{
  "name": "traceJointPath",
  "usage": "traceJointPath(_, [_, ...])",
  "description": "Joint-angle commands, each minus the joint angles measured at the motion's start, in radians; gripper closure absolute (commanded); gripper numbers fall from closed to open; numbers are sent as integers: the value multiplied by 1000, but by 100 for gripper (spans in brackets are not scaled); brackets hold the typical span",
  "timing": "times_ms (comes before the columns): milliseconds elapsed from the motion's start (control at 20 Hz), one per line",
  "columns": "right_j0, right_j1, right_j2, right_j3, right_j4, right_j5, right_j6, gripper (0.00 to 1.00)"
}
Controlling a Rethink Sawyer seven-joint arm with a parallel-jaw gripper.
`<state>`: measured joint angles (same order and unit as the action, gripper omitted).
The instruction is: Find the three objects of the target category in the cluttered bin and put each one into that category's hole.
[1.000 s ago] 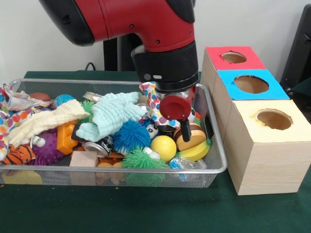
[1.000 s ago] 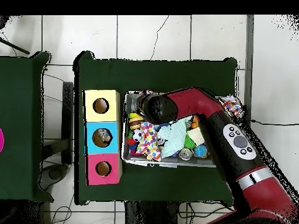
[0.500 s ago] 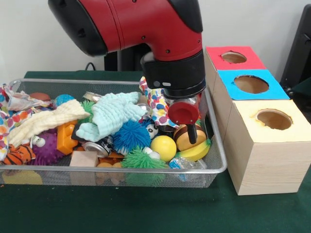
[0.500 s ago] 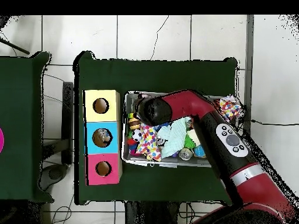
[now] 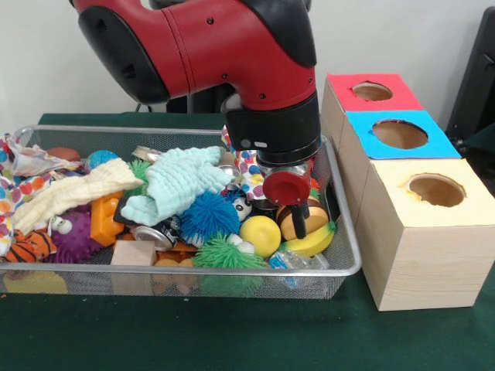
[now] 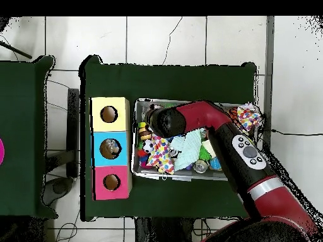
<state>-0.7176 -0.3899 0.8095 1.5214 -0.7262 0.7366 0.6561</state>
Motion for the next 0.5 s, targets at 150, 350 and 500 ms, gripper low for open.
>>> traceJointPath(150, [-7,38,-59,-39,-32,-2,-27,0])
traceJointPath(350, [-9,62,-59,-47,-30,-17,-19,0])
traceJointPath(500, [-6,95,-62,-77,-44,-27,-37,0])
